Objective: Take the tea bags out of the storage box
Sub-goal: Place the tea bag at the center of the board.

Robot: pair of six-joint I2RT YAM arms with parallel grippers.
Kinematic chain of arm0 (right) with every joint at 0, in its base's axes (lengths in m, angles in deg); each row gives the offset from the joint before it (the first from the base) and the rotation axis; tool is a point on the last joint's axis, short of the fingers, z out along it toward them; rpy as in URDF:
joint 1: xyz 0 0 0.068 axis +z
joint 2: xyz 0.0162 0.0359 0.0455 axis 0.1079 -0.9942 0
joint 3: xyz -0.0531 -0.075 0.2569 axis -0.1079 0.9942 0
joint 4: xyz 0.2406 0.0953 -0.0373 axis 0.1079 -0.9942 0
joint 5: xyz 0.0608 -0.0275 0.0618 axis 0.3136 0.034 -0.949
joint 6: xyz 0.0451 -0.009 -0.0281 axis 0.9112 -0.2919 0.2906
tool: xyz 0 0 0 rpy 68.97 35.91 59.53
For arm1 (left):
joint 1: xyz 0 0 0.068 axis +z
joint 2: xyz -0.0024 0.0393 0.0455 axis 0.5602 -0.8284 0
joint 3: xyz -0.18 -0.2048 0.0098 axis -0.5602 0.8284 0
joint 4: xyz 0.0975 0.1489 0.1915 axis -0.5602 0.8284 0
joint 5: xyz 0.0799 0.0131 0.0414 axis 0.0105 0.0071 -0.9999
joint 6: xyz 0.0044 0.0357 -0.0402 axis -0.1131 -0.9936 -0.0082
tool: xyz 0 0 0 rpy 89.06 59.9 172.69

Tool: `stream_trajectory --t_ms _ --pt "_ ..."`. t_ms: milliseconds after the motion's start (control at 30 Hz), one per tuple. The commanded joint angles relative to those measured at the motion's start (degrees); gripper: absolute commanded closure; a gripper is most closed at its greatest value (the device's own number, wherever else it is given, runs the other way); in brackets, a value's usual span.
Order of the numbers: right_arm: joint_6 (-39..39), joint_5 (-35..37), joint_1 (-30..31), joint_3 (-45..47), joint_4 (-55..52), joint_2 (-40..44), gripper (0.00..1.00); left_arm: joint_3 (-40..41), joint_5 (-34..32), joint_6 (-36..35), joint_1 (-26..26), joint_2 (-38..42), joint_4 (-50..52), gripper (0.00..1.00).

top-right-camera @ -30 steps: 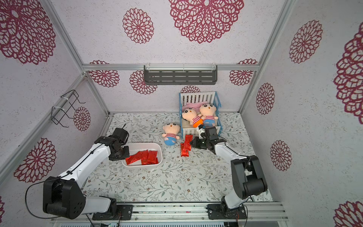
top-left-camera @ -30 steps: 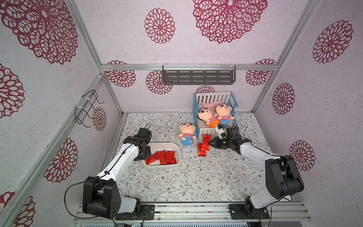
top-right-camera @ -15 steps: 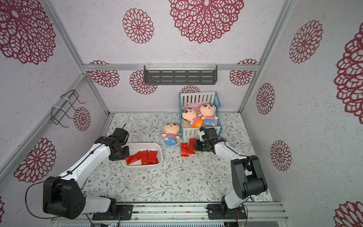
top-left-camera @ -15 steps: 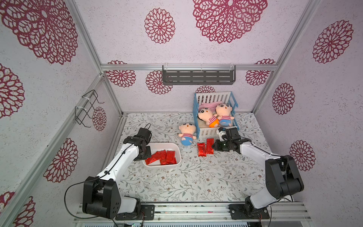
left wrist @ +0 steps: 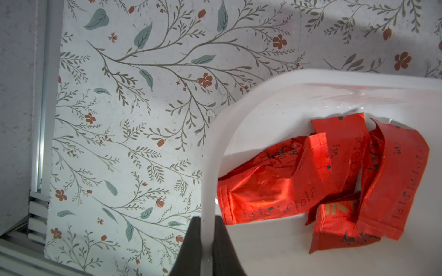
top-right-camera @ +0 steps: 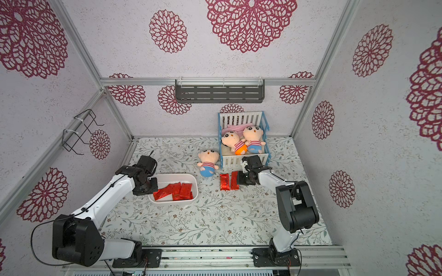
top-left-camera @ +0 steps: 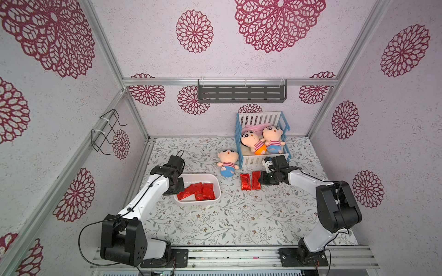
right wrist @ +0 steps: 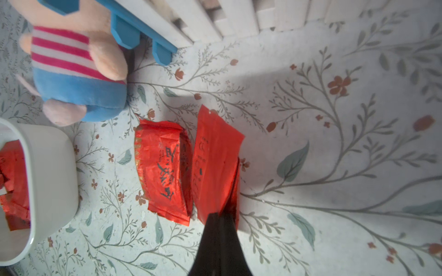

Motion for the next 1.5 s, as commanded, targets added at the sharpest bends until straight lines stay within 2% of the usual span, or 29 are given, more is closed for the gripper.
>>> stream_trajectory --t_ms 0,267,833,1467 --pt "-2.31 3.95 -0.34 -3.02 -1.38 -1.75 1.00 -0.32 -0.34 -0.06 -0.86 -0.33 -0.15 1.00" --pt "-3.60 8.63 -0.44 -6.77 -3.52 -6.32 1.00 -0.25 -0.70 0.02 -0.89 -0.54 0.01 1.00" --pt "-5.45 9.43 -0.50 -10.66 -4.93 -9.24 1.00 -0.37 -0.76 -0.06 -0.96 -0.79 0.03 1.00" --pt "-6.02 8.08 -0.43 -10.75 -4.58 -10.30 1.00 -0.37 -0.83 -0.09 -0.99 -1.04 -0.03 1.00"
